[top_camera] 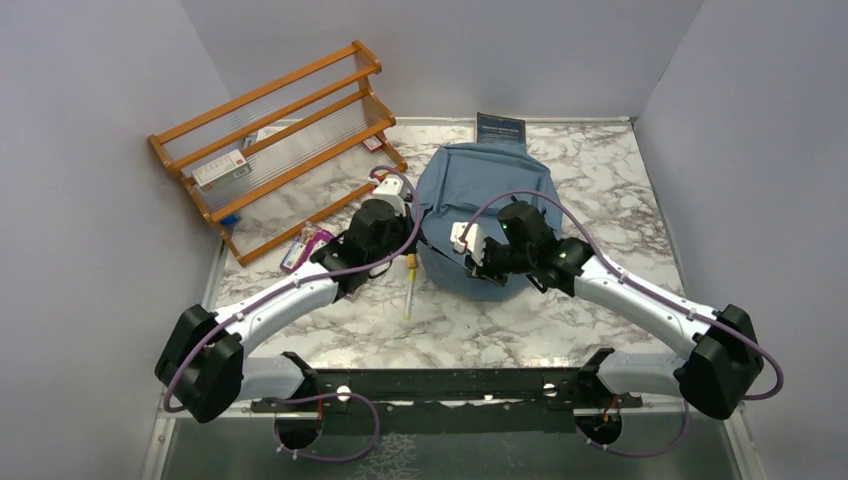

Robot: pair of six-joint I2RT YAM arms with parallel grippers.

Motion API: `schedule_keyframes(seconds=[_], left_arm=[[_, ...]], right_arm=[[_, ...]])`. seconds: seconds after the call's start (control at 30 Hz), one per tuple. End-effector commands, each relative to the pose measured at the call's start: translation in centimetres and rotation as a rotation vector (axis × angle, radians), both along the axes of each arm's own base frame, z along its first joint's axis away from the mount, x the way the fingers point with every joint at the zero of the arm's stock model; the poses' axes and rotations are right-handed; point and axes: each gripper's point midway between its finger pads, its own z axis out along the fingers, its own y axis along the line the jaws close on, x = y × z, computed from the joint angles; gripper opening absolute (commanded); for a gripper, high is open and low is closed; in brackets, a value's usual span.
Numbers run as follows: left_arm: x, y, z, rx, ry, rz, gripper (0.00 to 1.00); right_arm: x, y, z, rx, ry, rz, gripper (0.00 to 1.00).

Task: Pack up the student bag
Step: Unzip the student bag at the center of the board.

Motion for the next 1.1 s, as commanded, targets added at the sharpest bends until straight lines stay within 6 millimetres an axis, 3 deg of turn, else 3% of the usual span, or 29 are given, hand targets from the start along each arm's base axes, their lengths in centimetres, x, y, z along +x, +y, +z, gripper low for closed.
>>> schedule_keyframes(seconds=[0.0,0.17,0.3,0.4,0.5,0.6,0.73,0.83,1.07], left_arm=[[3.7,1.6,1.8,0.019,-0.054,0.072,0.0],[6.1,1.5,1.6,0.037,-0.062,0.051,0.0],[7.5,0.5,1.7,0.041,-0.084,0.01,0.0],[7.8,-0.8,2.4,0.026,-0.116,-0.061,0.0],[7.5,-2.3,2.8,0.008,-0.136,-0.15,0.0],[7.0,-3.3,2.8,-0.006,-0.142,-0.218,0.0],[6.9,-3.7,3.1,0.001,-0.16,-0.259,0.0],[7.2,-3.6,3.4,0.025,-0.172,-0.256,0.0],[6.9,-3.3,2.9,0.022,-0.161,-0.249,0.0]], right_arm=[[-1.5,-3.8,-1.2,-0.159,0.09,-0.116,0.01],[-2.0,-5.7,-1.3,-0.204,0.102,-0.185,0.01],[-1.6,-6.1,0.1,-0.187,0.067,-0.219,0.01],[-1.4,-6.1,0.6,-0.192,0.058,-0.224,0.12],[-1.8,-4.7,2.0,-0.109,0.058,-0.179,0.33],[-2.2,-2.6,4.7,0.051,0.031,-0.13,0.45],[-2.1,0.1,8.1,0.273,0.026,-0.117,0.49],[-0.2,1.4,9.4,0.383,0.043,-0.218,0.5],[3.2,4.4,7.3,0.475,0.135,-0.335,0.57]])
